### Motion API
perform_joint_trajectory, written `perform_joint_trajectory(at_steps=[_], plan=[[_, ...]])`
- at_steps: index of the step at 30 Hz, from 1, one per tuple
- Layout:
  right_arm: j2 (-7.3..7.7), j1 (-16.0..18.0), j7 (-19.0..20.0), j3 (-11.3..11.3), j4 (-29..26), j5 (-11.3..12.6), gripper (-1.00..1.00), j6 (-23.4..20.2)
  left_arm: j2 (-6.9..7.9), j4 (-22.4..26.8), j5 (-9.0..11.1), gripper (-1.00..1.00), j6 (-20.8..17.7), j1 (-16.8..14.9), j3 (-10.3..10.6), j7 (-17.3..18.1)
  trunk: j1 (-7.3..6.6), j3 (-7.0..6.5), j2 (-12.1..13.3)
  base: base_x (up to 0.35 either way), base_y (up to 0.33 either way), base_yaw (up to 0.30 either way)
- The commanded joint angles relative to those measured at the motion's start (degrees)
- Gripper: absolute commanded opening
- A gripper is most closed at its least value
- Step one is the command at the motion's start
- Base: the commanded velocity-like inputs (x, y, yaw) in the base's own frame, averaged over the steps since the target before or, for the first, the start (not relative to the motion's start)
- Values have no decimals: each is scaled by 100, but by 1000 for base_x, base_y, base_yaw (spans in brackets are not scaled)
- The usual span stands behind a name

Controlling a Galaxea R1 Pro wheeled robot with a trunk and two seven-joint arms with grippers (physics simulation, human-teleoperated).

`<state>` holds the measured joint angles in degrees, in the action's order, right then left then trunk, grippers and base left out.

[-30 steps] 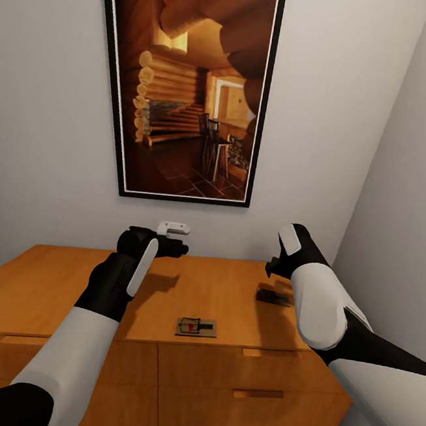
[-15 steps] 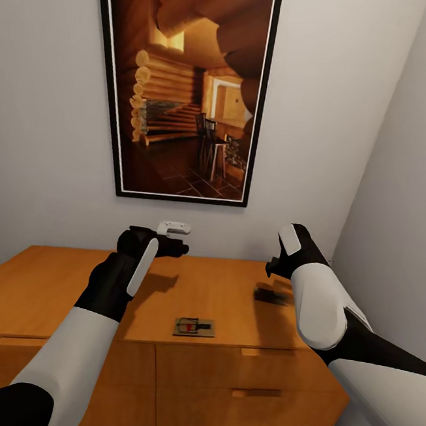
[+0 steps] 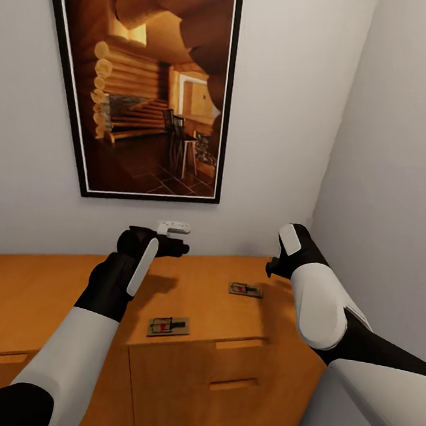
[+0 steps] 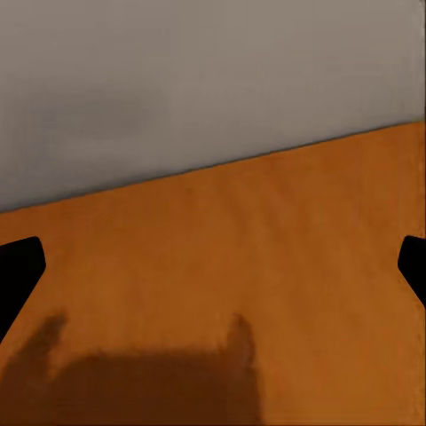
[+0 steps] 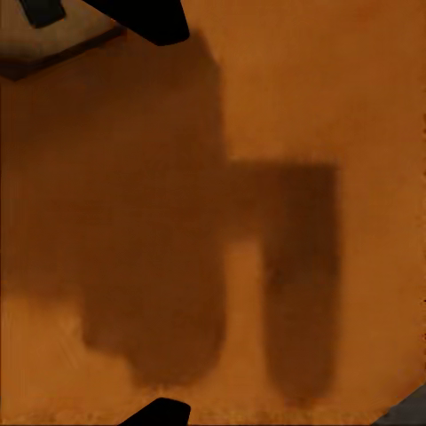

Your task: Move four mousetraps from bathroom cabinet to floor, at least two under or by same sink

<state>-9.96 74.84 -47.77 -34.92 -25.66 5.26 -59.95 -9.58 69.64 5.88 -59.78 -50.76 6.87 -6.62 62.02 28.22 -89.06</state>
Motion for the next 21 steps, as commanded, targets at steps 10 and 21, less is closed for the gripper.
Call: perform_joint_trajectory(at_steps=[10, 21], plan=[[-4, 5, -57, -15, -9, 54, 100, -5, 0, 2, 70, 100, -22, -4, 0, -59, 0, 7, -4, 0, 0, -183], [-4, 5, -50, -7, -9, 61, 100, -5, 0, -25, 71, 100, -22, -4, -1, -59, 0, 7, -4, -1, 8, -25]])
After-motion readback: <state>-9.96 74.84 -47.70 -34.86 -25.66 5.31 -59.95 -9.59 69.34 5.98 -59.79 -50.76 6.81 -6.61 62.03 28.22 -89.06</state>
